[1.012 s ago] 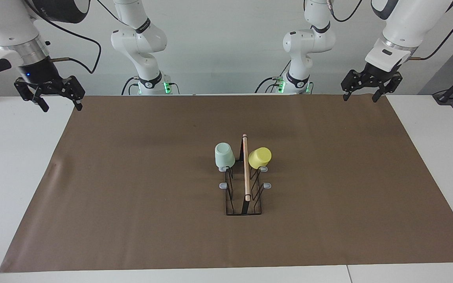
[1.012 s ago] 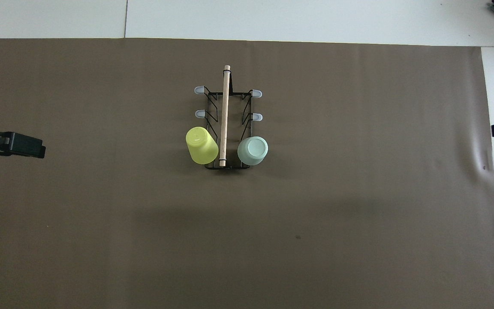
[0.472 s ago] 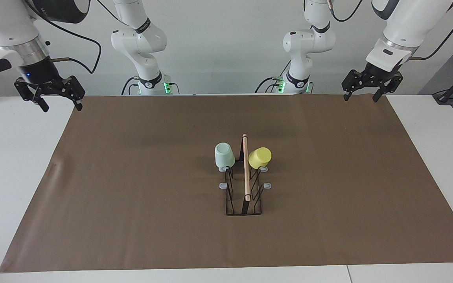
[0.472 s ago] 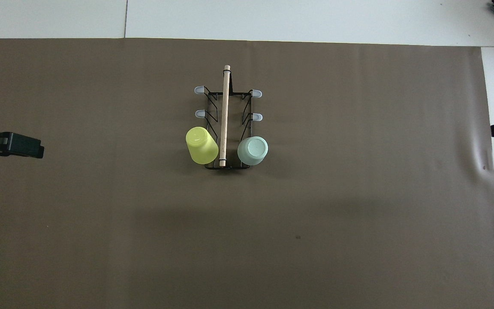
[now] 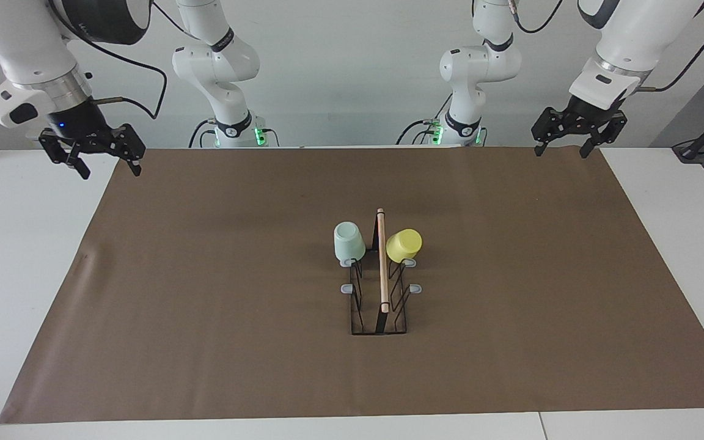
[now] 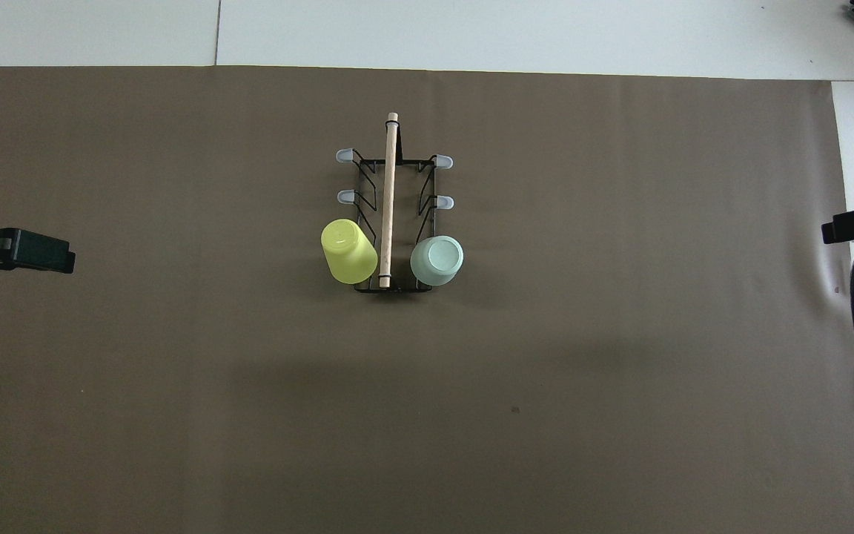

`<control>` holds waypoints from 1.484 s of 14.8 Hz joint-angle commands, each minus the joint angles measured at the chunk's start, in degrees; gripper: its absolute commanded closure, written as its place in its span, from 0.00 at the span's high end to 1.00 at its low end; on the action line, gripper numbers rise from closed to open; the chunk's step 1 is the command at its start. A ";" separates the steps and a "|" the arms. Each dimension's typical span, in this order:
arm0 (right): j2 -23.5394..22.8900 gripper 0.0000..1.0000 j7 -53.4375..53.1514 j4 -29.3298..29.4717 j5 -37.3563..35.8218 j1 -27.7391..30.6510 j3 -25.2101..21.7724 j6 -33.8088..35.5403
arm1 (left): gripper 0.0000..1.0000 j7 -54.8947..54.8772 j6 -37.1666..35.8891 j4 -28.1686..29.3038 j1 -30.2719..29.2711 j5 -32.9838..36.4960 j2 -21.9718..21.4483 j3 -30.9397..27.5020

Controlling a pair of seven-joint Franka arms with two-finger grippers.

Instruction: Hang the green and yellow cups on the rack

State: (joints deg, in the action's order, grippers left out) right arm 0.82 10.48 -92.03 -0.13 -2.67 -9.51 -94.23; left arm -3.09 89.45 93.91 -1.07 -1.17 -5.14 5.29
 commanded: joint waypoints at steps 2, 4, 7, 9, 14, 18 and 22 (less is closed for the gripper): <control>0.85 1.00 3.93 -0.61 2.67 0.47 0.10 2.12 | 1.00 -0.08 1.52 2.41 -0.25 -0.67 -1.80 0.16; 0.85 1.00 3.94 -0.17 3.47 0.64 0.01 3.78 | 1.00 0.01 1.52 2.50 0.02 -0.67 -1.80 0.16; 0.76 1.00 3.93 0.54 3.73 0.73 0.10 6.78 | 1.00 0.01 1.43 2.59 0.19 -0.67 -1.89 0.24; 0.24 1.00 3.94 2.73 3.82 0.82 0.01 9.14 | 1.00 0.01 1.43 2.59 0.11 -0.67 -1.89 0.16; 0.15 1.00 4.02 3.09 3.73 0.82 0.10 10.04 | 1.00 -0.08 1.34 2.77 -0.07 -0.67 -1.89 0.16; -0.03 1.00 4.29 3.09 3.65 0.82 0.01 8.19 | 1.00 -0.08 1.34 2.77 -0.07 -0.67 -1.98 0.16; -0.03 1.00 6.22 3.09 3.03 0.73 0.01 5.55 | 1.00 -0.16 1.34 2.85 -0.07 -0.67 -2.07 0.16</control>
State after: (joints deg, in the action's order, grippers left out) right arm 1.10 15.09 -89.67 2.64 -2.57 -9.65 -88.10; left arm -3.09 89.46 94.27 -1.03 -1.17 -5.20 5.57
